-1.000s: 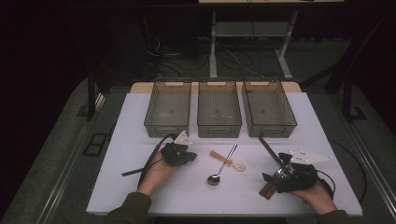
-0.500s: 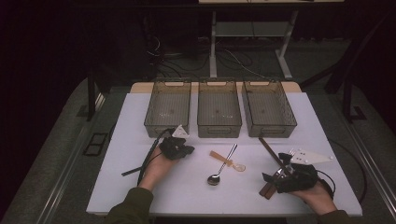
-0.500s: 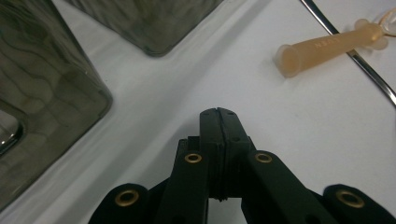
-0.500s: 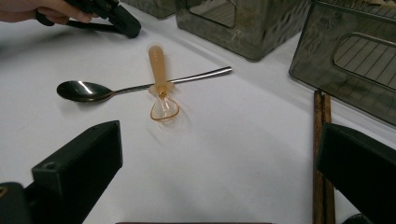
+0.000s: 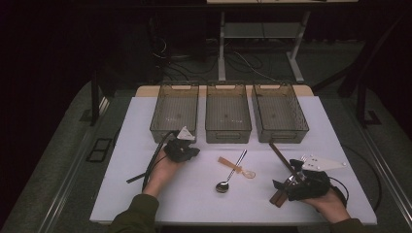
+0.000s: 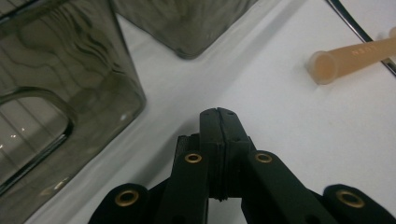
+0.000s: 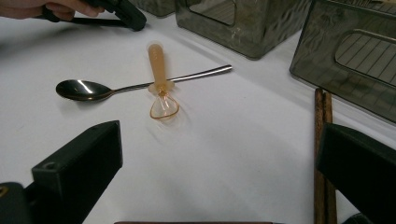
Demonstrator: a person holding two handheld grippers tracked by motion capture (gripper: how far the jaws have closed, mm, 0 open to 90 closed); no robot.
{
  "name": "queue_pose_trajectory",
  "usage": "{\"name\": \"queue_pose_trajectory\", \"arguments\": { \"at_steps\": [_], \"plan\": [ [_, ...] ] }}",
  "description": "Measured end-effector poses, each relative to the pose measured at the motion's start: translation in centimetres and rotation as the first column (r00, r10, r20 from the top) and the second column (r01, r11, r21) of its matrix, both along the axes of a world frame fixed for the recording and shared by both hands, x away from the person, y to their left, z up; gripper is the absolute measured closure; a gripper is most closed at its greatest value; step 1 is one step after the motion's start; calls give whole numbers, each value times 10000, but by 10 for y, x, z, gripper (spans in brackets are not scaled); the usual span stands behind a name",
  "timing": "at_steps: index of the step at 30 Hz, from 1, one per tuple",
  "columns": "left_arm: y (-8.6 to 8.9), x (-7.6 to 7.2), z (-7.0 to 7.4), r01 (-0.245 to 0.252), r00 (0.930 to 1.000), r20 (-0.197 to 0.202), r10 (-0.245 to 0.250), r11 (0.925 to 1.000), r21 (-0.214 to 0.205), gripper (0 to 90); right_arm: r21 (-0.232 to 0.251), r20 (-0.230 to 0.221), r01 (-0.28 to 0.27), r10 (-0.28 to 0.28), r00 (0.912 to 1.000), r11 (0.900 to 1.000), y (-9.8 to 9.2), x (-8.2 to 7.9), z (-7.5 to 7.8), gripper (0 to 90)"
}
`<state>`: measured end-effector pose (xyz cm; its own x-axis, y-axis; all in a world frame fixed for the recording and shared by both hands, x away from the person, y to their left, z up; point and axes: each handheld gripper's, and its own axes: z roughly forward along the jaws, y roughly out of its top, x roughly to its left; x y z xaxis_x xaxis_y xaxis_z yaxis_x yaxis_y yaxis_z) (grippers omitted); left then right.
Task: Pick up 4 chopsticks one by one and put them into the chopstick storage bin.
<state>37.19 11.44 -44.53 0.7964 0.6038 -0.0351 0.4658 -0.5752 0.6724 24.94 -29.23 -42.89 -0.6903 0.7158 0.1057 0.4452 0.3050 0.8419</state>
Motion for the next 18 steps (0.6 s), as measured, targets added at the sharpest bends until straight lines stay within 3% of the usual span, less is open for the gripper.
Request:
{"name": "queue_pose_trajectory", "arguments": {
  "at_steps": [10,14,18],
  "plan": [
    [3,3,-1,8,10000,-42,-8,9999,-169,898,36,-32,9,-9,10000,10000,0,0,-1,3],
    [6,1,2,12,9997,-231,-25,9984,-563,867,40,-13,-19,19,10000,10000,-1,0,0,3],
    [9,-4,10,172,9998,-59,-179,9947,-1009,780,60,-34,-51,51,10000,10000,0,0,0,3]
  ]
}}
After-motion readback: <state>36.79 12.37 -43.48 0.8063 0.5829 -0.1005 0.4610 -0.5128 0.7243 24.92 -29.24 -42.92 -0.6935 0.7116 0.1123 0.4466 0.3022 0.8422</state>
